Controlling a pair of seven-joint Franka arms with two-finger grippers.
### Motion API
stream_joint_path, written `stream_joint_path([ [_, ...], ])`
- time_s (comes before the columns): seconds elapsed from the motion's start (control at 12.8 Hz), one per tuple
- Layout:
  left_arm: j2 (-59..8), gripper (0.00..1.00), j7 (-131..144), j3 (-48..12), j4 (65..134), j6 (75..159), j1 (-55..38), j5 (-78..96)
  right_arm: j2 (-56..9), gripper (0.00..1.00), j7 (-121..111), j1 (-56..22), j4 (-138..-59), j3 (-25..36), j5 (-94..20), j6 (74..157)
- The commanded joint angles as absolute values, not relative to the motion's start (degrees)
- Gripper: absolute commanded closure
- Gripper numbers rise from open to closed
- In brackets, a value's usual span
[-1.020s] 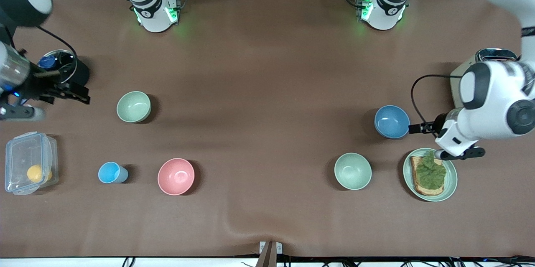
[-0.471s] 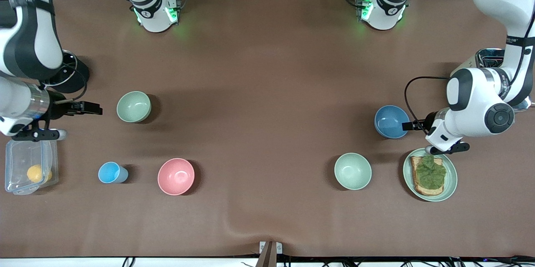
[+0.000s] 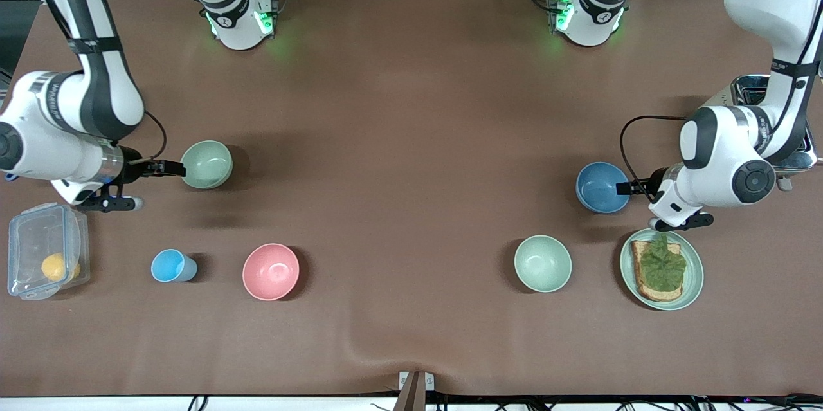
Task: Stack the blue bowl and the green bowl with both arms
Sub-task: 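Grasp the green bowl with the right gripper while the left gripper grasps the blue bowl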
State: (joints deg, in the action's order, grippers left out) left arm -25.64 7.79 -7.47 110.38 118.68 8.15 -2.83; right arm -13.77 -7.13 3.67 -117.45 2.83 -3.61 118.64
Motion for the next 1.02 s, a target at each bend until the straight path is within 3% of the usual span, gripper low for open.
stream_joint_path([
  [0.0, -26.54, 0.15, 7.21, -7.91, 110.83, 120.14, 8.61, -3.96, -10.63, 0.0, -10.79, 4.66, -126.8, 2.11, -4.66, 128.81],
  [0.55, -28.21, 0.29, 7.21, -8.09, 110.92, 121.64, 9.93, -3.87, -14.76, 0.01, -22.66, 9.13, -129.37, 2.11, -4.75, 138.59],
  [0.63, -28.3, 0.32, 7.21, -8.09, 110.92, 121.73, 9.93, -3.78, -15.2, 0.04, -22.94, 9.14, -130.42, 2.02, -4.75, 140.26],
  [0.78, -28.56, 0.44, 7.21, -8.09, 110.83, 121.82, 9.93, -3.78, -15.21, 0.23, -22.94, 8.61, -132.01, 1.93, -4.75, 142.64],
  [0.94, -28.56, 0.57, 7.21, -8.17, 110.83, 122.08, 9.93, -3.78, -15.99, 0.3, -22.94, 8.7, -132.62, 1.85, -4.83, 143.87],
])
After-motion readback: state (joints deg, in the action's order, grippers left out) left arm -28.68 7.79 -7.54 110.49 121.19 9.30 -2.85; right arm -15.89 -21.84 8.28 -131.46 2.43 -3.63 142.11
